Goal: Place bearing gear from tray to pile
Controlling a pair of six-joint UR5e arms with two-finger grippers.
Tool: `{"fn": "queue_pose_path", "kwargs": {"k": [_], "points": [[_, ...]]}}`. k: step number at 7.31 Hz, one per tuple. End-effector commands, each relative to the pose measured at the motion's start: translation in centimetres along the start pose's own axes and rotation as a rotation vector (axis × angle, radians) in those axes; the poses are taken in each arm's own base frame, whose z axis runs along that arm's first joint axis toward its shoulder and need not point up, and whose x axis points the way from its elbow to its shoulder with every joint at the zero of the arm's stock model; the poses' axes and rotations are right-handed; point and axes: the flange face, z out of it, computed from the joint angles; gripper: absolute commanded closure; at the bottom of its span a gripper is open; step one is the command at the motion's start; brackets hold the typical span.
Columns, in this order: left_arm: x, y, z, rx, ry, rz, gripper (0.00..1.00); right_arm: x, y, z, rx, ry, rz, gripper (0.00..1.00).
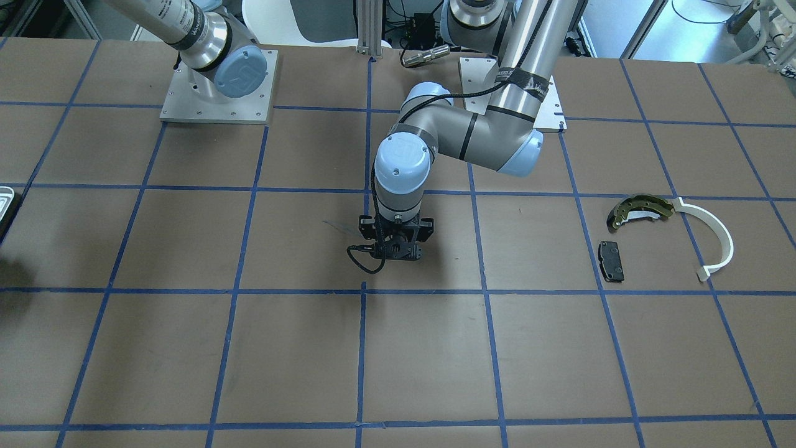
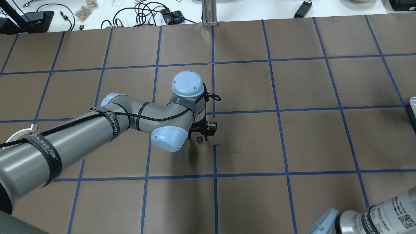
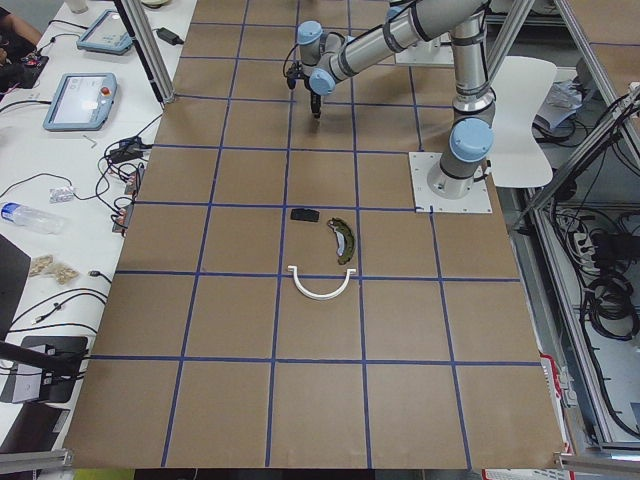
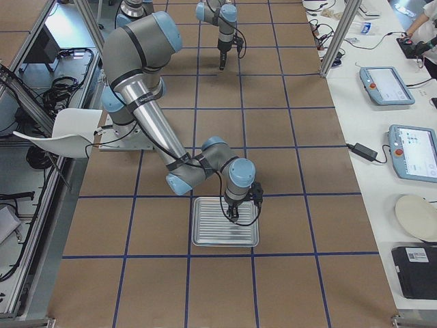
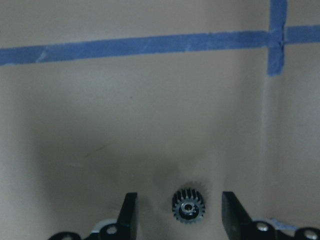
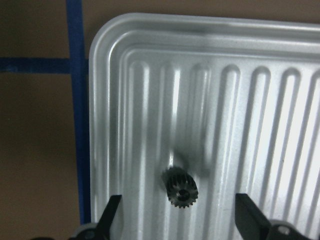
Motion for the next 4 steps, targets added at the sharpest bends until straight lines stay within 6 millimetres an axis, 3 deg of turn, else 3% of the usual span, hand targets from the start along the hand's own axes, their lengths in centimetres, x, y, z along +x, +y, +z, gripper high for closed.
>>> {"fn": "queue_pose_path", "kwargs": {"k": [1, 2, 3, 4], "points": [[0.01, 0.03, 0.05, -0.001, 0.001, 0.003, 0.68, 0.07, 0.13, 0.45, -0.005, -0.005, 0.0, 0.42], [0.01, 0.02, 0.31, -0.007, -0.001, -0.002, 0.86, 0.07, 0.12, 0.55, -0.006, -0.006, 0.011, 0.53], [-0.01, -0.03, 0.26, -0.006, -0.004, 0.0, 1.0, 0.1, -0.01, 1.25, -0.008, -0.017, 0.003, 0.56], [-0.11, -0.19, 0.14, -0.002, -0.008, 0.0, 1.0, 0.1, -0.03, 1.35, -0.008, -0.02, 0.006, 0.55]]}}
